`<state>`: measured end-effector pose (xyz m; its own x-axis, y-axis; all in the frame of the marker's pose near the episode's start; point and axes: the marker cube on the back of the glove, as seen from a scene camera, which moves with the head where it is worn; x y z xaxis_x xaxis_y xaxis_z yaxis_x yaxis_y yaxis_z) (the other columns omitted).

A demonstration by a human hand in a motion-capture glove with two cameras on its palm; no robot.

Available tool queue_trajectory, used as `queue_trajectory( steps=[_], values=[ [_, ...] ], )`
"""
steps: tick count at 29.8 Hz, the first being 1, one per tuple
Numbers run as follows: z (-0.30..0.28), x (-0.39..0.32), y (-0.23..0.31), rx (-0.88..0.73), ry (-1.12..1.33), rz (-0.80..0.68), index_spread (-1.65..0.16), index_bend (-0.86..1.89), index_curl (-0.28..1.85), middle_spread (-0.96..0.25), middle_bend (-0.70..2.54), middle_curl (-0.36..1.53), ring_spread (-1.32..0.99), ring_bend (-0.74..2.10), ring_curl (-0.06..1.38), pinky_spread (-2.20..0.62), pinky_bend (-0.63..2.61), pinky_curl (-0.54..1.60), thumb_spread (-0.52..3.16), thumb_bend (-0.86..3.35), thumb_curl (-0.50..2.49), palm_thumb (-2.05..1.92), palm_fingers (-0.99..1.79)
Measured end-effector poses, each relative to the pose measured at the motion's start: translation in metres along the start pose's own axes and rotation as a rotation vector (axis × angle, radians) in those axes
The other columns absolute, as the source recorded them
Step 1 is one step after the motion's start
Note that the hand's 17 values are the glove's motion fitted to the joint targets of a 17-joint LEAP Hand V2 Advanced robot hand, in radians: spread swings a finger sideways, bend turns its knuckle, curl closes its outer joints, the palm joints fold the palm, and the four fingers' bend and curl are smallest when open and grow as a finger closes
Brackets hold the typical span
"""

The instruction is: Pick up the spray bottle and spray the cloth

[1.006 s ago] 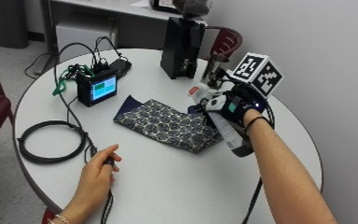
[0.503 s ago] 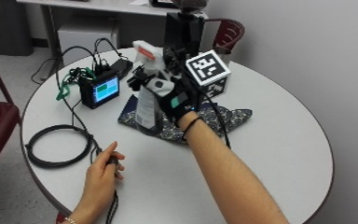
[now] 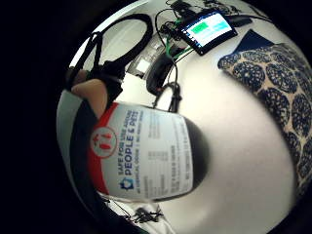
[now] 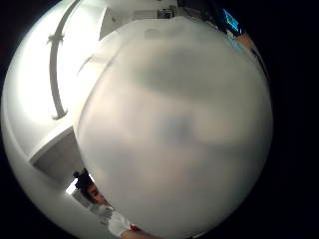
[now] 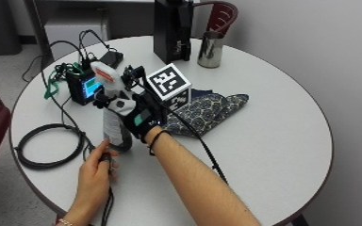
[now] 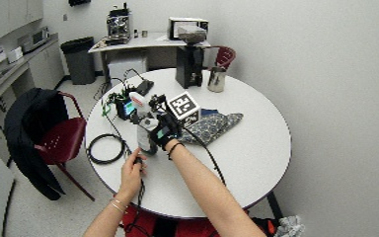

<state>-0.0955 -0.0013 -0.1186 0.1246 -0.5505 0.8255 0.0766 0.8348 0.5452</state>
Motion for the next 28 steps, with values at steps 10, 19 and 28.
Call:
queue_trajectory(
  steps=[10,19,28],
  values=[
    [0.006,0.011,-0.001,-0.037,0.035,0.018,-0.23,0.14,0.4,-0.08,0.37,0.43,-0.12,0.43,0.38,0.08,0.15,0.28,1.1,-0.02,0.37,0.78,1.05],
    [-0.065,-0.006,0.044,0.018,0.035,-0.015,-0.27,0.01,0.28,-0.08,0.39,0.44,-0.1,0.42,0.39,0.12,0.25,0.32,1.05,-0.03,0.35,0.74,0.75],
    [-0.144,-0.007,0.099,0.005,0.422,0.044,-0.29,0.09,0.24,-0.07,0.4,0.43,-0.08,0.44,0.38,0.14,0.25,0.32,1.03,-0.04,0.34,0.71,0.77]
  ],
)
